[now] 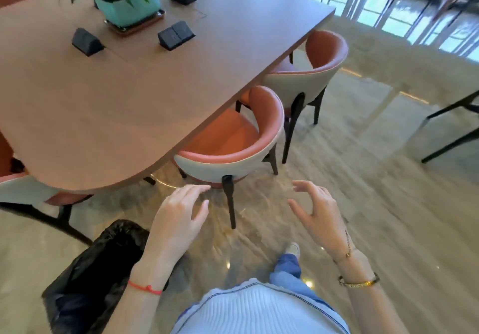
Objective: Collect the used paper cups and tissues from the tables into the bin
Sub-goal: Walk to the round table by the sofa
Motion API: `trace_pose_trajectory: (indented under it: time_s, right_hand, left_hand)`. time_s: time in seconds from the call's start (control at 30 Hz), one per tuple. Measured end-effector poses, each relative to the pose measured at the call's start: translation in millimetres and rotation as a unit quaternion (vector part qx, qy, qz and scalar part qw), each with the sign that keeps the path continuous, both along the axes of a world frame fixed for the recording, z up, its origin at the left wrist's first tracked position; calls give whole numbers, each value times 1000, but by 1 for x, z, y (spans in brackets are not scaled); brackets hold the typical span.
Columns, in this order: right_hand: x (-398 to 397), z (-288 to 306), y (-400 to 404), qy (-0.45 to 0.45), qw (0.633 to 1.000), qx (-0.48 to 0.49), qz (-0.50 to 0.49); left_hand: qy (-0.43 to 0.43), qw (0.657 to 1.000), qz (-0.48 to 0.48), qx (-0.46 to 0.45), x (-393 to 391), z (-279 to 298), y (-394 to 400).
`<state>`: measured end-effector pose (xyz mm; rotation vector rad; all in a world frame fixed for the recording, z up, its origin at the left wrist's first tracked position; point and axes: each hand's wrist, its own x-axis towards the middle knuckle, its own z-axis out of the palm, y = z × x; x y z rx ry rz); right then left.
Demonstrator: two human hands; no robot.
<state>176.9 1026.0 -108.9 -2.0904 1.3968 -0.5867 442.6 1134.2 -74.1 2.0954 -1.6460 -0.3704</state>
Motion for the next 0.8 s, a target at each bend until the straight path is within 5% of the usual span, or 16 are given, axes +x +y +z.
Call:
trace_pose_trajectory:
  time_s: [0.33,0.8]
  right_hand:
    - [-156,19,-116,7,994,-13,-113]
    - [-258,1,-300,0,975,-1,-224]
  left_hand:
    - [31,994,-103,-34,-132,4,-180]
    - [34,982,-185,0,-233,-8,-419]
